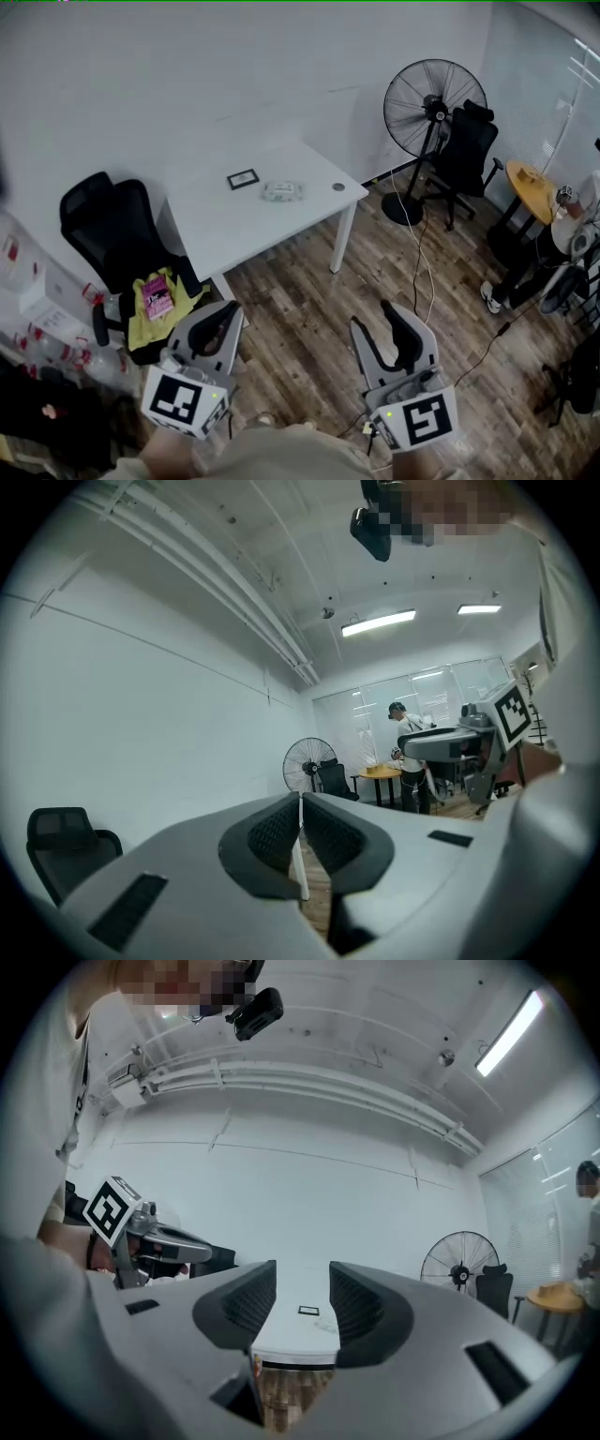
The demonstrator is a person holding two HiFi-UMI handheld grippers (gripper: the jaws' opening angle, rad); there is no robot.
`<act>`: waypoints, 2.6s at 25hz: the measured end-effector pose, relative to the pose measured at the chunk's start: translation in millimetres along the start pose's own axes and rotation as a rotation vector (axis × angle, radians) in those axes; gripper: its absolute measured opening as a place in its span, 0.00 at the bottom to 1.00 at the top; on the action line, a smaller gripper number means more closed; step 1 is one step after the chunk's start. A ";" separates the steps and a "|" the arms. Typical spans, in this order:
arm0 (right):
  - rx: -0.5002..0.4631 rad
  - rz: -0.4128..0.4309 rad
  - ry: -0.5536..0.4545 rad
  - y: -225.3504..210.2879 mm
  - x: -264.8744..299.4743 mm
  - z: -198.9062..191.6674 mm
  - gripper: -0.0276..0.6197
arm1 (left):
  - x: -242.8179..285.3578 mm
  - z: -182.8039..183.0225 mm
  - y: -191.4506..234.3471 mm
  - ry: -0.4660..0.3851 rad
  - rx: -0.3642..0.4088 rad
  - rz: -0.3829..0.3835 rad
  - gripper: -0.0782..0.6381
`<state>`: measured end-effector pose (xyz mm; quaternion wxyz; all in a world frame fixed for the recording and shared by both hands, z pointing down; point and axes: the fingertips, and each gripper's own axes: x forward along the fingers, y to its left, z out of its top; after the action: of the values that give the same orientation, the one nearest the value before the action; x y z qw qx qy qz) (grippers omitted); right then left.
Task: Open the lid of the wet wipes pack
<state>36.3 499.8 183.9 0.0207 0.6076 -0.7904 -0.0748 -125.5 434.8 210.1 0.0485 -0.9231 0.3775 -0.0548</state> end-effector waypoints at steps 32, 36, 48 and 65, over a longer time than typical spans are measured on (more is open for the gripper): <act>0.025 0.061 0.091 -49.3 132.0 -65.1 0.33 | 109.0 -42.5 84.3 0.016 -0.011 0.037 0.15; 0.025 0.054 0.127 -58.2 190.7 -71.3 0.33 | 149.7 -47.7 127.7 0.045 -0.025 0.020 0.15; 0.018 0.015 0.190 -78.0 343.7 -94.5 0.33 | 258.1 -73.1 249.3 0.084 -0.061 -0.014 0.15; -0.031 0.037 0.335 -116.2 452.6 -181.0 0.33 | 345.9 -123.2 298.4 0.179 0.001 -0.013 0.15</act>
<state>52.0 17.7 319.7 0.1629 0.5964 -0.7858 0.0160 -103.6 -26.0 315.3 0.0147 -0.9170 0.3741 -0.1375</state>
